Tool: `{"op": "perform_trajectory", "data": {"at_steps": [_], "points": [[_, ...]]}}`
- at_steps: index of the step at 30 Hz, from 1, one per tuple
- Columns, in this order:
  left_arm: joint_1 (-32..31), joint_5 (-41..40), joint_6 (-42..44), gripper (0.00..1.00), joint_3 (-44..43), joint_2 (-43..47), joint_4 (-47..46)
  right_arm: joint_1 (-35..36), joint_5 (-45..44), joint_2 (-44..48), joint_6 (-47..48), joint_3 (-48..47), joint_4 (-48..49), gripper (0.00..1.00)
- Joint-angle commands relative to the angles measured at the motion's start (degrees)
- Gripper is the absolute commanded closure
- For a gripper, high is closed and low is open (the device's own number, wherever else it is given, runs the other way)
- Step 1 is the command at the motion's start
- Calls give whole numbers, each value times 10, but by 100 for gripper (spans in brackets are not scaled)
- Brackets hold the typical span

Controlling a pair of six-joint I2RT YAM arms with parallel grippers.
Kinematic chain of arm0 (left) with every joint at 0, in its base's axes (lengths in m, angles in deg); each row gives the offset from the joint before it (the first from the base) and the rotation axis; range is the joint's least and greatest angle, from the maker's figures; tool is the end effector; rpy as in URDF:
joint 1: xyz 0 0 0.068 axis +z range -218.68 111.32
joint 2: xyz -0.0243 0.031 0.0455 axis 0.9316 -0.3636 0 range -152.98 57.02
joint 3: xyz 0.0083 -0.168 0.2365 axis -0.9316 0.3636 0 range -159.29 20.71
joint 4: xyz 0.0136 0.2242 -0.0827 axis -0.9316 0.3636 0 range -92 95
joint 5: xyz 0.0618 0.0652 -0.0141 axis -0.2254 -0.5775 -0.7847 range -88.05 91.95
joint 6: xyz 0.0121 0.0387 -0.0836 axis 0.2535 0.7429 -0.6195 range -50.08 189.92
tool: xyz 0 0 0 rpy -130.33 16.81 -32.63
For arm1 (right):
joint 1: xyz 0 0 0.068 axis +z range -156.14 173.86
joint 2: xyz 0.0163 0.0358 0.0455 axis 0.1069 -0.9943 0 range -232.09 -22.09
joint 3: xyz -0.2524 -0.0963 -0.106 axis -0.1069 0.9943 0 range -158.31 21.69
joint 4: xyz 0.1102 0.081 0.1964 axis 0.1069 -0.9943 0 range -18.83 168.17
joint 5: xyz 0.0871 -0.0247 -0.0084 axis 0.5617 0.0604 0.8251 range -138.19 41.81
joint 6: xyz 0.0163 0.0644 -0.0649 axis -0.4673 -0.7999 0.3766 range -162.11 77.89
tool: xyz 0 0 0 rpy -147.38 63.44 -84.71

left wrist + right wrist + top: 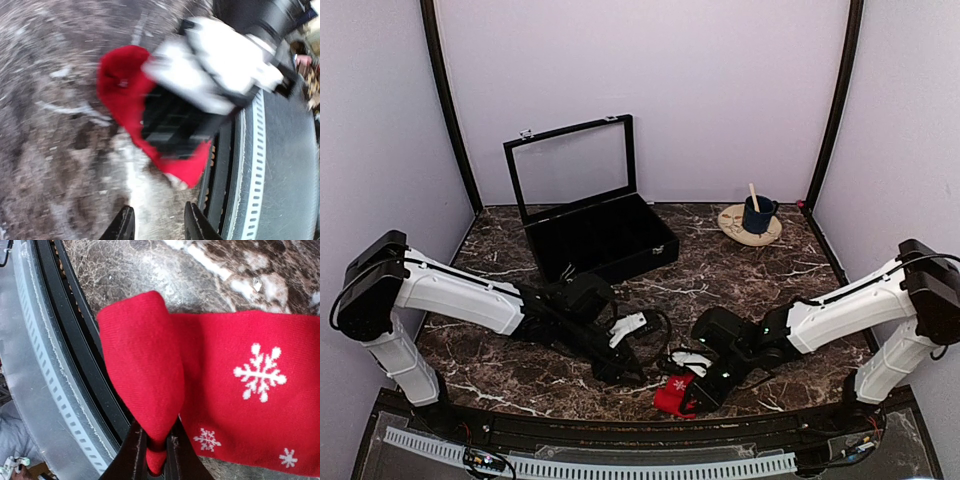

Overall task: Roll the socks
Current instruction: Roll the sock at the center of the board.

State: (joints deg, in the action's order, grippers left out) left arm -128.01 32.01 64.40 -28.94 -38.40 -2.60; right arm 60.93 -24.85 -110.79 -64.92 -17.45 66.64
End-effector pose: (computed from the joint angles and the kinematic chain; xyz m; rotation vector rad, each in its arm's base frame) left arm 0.1411 -0.3199 0.1737 1.3890 2.1207 -1.1285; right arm 0.0770 0.2668 0.1339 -1.2420 2.6420 0.9569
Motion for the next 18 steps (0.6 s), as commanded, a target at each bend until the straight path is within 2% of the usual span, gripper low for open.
{"op": "perform_trajectory", "data": {"at_steps": [1, 9, 18], "points": [[-45, -79, 54, 63, 8, 26, 11, -18, 64, -22, -5, 13, -4, 90], [-99, -139, 139, 61, -8, 22, 38, -37, 107, -46, -7, 8, 1, 90], [-148, -196, 236, 60, -47, -11, 66, -45, 117, -48, -5, 4, -3, 90]]}}
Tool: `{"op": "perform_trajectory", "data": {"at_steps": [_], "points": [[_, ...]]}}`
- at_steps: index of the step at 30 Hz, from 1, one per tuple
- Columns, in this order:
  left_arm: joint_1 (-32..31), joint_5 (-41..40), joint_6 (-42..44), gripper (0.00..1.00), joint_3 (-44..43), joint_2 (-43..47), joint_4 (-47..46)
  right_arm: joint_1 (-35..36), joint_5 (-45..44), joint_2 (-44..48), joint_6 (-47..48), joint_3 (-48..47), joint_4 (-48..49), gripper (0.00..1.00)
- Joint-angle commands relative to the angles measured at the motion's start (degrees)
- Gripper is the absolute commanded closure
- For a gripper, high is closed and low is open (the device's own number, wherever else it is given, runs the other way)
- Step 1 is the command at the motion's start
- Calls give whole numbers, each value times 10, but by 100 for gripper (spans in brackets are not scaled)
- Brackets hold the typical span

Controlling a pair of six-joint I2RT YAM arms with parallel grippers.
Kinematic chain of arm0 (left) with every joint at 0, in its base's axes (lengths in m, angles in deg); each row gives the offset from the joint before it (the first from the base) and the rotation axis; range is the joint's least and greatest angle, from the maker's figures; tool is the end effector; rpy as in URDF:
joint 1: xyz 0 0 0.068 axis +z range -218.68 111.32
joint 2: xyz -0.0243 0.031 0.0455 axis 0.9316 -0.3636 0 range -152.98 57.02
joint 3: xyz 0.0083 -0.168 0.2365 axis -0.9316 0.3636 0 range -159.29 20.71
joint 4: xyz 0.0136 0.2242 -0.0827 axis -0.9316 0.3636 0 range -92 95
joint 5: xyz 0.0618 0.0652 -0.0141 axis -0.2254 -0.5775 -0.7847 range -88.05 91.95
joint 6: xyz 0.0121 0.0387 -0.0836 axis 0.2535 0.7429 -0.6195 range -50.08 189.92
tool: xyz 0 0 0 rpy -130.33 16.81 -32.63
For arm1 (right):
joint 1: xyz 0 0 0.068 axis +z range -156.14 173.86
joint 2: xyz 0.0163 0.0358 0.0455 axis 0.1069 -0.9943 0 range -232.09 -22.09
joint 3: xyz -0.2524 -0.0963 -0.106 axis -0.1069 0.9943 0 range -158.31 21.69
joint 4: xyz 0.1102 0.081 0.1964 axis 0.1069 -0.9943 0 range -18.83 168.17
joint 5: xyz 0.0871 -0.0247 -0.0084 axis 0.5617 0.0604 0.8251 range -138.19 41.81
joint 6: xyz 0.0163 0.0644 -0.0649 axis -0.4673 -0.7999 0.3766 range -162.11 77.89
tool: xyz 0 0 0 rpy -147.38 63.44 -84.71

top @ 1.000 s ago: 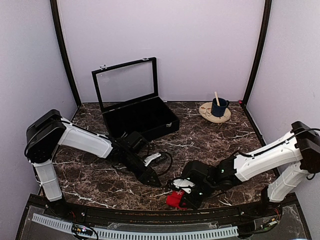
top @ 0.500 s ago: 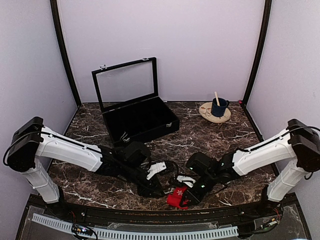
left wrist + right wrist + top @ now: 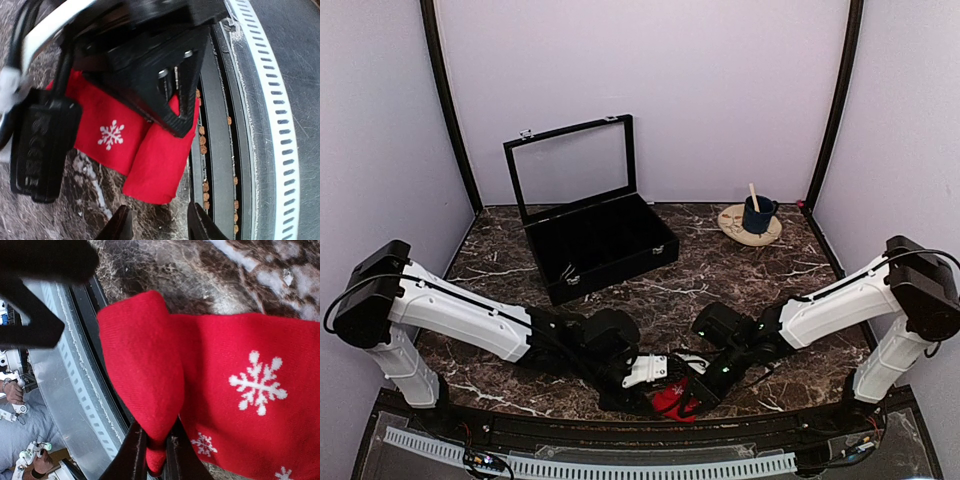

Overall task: Roll the socks
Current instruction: Roll the sock at the center of the board.

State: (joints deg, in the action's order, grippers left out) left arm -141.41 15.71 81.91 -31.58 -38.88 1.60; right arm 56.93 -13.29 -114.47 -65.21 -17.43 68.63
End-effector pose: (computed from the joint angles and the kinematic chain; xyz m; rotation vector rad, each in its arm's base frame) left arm 0.0867 -0.3459 0.1708 1.7780 1.7739 -0.7583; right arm 0.0830 0.2689 0.1270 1.1775 -2.6037 -1.1249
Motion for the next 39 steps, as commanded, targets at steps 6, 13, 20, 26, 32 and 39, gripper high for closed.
{"op": "perform_trajectory", "data": {"at_steps": [6, 13, 20, 26, 32, 39], "points": [[-27, -36, 102, 59, -48, -31, 50, -8, 7, -17, 0, 0, -23, 90], [-32, -42, 123, 59, -69, -62, 54, -10, 15, -21, 4, -4, -25, 90], [-32, -51, 137, 59, -86, -78, 41, -12, 22, -25, 15, -14, -38, 90], [-35, -60, 150, 59, -96, -79, 34, -15, 29, -29, 23, -19, -45, 90], [-36, -49, 163, 59, -99, -86, 43, -19, 35, -29, 26, -19, -45, 90], [-35, -31, 161, 59, -102, -100, 44, -21, 45, -36, 29, -24, -46, 90]]}}
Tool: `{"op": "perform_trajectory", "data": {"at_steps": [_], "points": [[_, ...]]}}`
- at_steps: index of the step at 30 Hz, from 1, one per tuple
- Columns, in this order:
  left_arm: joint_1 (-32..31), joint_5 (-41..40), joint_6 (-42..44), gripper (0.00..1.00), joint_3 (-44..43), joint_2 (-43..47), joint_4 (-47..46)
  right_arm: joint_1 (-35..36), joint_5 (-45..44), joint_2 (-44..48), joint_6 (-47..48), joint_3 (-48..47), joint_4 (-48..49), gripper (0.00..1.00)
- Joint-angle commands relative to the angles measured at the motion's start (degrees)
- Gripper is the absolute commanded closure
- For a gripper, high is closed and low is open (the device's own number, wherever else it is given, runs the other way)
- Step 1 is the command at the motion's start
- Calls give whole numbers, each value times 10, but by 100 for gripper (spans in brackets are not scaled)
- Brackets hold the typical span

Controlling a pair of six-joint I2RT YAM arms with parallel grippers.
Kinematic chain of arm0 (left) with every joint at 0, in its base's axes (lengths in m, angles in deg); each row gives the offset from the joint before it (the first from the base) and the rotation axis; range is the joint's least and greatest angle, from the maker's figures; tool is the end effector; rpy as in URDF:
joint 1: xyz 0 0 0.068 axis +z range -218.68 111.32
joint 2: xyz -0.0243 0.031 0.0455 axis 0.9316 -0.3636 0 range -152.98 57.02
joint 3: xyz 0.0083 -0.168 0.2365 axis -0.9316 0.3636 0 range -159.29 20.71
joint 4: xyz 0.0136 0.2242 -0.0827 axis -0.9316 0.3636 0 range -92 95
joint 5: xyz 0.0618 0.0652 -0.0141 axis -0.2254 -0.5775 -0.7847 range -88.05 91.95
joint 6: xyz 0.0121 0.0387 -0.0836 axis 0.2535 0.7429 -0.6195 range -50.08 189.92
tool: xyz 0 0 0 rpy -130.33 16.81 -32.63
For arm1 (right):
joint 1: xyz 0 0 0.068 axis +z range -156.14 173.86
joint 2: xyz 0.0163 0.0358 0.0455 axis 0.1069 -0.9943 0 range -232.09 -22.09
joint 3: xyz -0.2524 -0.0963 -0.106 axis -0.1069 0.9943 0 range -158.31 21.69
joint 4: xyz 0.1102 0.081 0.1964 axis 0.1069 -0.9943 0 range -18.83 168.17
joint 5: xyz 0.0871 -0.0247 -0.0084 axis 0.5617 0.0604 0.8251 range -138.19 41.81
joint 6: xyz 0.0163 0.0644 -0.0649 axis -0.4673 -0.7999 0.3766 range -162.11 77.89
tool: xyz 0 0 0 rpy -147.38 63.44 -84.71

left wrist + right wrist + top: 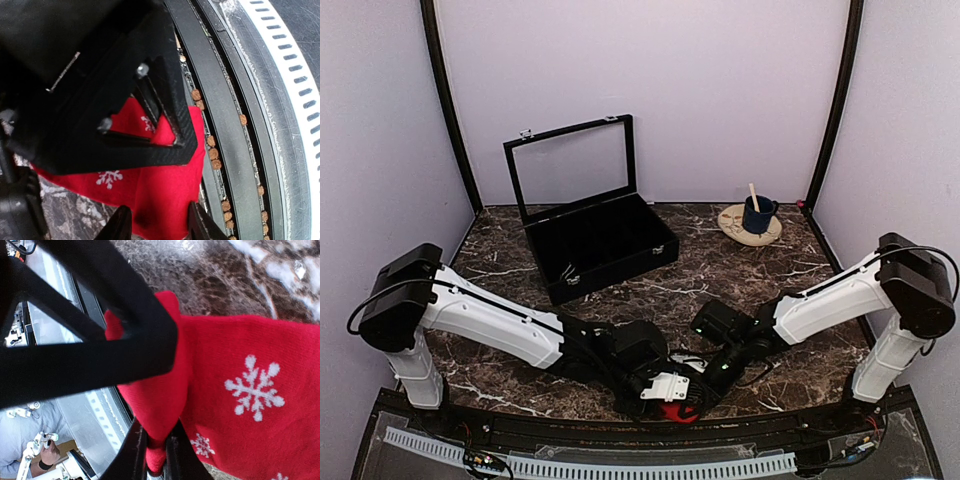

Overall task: Roll the socks
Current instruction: Roll the sock at the center of the board.

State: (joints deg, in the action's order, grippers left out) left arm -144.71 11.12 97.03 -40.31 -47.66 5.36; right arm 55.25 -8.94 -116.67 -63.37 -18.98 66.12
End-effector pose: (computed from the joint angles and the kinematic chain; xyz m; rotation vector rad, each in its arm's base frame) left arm 0.0816 -0.3831 0.1552 2.0268 1.5165 -0.5557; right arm 0.0867 0.2693 0.1244 1.1490 -2.5321 -1.1322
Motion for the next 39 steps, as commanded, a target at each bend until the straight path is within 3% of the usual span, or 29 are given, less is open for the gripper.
{"op": "perform_trajectory", "data": {"at_steps": [1, 10, 15, 20, 21, 22, 24, 39], "points": [[-2, 16, 10, 59, -17, -18, 10, -5, 3, -15, 12, -10, -22, 90], [-2, -10, 11, 61, -29, -48, -2, -7, 14, -21, 18, -18, -31, 90], [-2, -11, 12, 77, -23, -50, -2, -11, 18, -24, 26, -26, -41, 90], [0, -13, 7, 100, -17, -59, 16, -19, 15, -31, 38, -38, -57, 84], [2, -14, 2, 100, -14, -58, 15, -21, 14, -31, 40, -40, -60, 81], [17, -33, -18, 100, 0, -57, 14, -31, 7, -26, 39, -40, -64, 70], [26, -43, -32, 100, 5, -56, 15, -38, 1, -21, 37, -38, -65, 65], [87, -125, -134, 100, 32, -42, 60, -91, -66, 18, 32, -31, -84, 56]]}}
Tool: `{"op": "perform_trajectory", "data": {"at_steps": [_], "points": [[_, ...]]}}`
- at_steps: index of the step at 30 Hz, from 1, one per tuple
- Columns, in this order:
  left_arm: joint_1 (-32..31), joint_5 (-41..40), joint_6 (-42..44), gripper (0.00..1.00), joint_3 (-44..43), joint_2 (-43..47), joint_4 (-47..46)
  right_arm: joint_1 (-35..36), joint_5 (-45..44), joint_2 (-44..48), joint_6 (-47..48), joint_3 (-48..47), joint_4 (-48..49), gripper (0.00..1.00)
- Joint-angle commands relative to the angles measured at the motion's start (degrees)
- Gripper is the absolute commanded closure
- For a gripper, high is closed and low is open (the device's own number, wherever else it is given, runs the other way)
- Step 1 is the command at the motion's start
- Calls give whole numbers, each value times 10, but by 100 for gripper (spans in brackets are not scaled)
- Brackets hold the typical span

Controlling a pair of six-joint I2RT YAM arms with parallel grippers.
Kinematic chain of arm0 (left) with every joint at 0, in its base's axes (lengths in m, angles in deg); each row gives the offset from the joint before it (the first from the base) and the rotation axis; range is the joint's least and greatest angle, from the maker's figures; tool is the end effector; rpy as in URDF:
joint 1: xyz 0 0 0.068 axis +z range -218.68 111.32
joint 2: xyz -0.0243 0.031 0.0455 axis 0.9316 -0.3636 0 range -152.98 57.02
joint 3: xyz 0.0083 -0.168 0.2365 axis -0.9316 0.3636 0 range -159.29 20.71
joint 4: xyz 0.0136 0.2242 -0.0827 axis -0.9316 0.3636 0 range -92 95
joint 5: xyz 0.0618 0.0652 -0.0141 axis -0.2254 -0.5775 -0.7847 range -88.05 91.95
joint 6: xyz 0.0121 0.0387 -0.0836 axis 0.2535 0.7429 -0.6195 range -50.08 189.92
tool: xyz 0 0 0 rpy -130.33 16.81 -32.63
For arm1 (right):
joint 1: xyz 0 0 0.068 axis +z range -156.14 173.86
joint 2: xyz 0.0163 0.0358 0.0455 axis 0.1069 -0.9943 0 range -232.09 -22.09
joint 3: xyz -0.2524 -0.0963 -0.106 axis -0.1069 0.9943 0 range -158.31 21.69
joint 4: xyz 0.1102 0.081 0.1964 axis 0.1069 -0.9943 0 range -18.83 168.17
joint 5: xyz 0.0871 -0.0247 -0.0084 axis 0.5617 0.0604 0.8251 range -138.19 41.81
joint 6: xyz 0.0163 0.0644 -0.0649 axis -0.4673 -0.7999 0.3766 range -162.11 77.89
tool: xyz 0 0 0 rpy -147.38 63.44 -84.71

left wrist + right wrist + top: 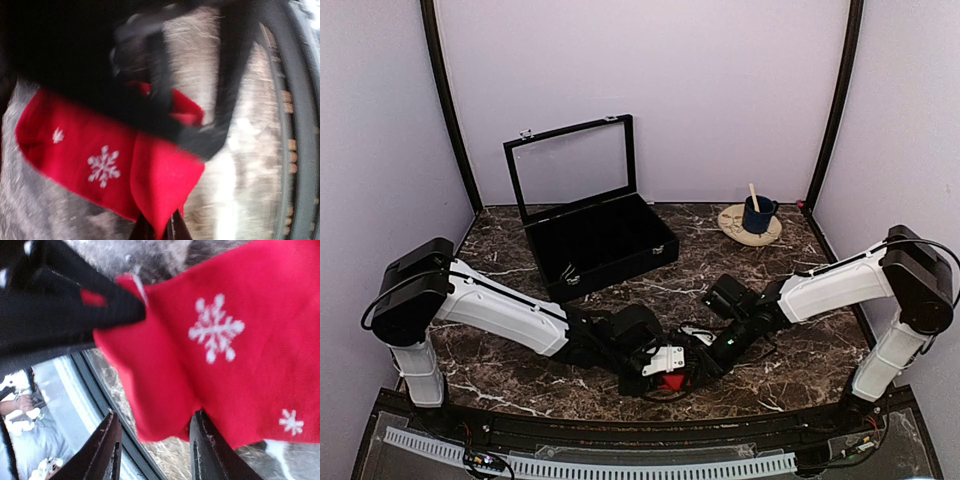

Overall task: Roll the socks
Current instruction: Roll the sock at the center of the board.

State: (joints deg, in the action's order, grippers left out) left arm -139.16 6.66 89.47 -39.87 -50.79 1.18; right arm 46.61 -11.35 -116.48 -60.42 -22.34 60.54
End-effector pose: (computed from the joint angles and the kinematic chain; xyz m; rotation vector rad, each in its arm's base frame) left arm 0.1275 -0.3801 0.1390 1.8011 1.7476 -0.4816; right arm 0.1307 0.2546 0.1319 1.0258 -2.6828 -1.1006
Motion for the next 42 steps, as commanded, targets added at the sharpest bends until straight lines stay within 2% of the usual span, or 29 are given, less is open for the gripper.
{"op": "perform_trajectory", "data": {"at_steps": [1, 10, 17, 23, 32, 38, 42], "points": [[32, -82, -62, 100, 29, -9, 105, -9, -48, 19, 1, 2, -28, 56], [32, -55, -71, 100, 13, -15, 135, -42, -97, 62, -7, 7, -32, 52], [32, 16, -20, 100, -77, -64, 209, -64, -165, 107, -18, 30, -44, 52], [45, 129, 15, 100, -187, -139, 309, -65, -237, 165, -47, 52, -59, 51], [95, 332, 10, 100, -307, -222, 410, -63, -293, 252, -81, 70, -73, 51], [121, 409, 2, 100, -352, -262, 444, -24, -349, 294, -93, 70, -79, 51], [131, 428, 0, 100, -364, -276, 458, 25, -378, 299, -101, 67, -81, 51]]}}
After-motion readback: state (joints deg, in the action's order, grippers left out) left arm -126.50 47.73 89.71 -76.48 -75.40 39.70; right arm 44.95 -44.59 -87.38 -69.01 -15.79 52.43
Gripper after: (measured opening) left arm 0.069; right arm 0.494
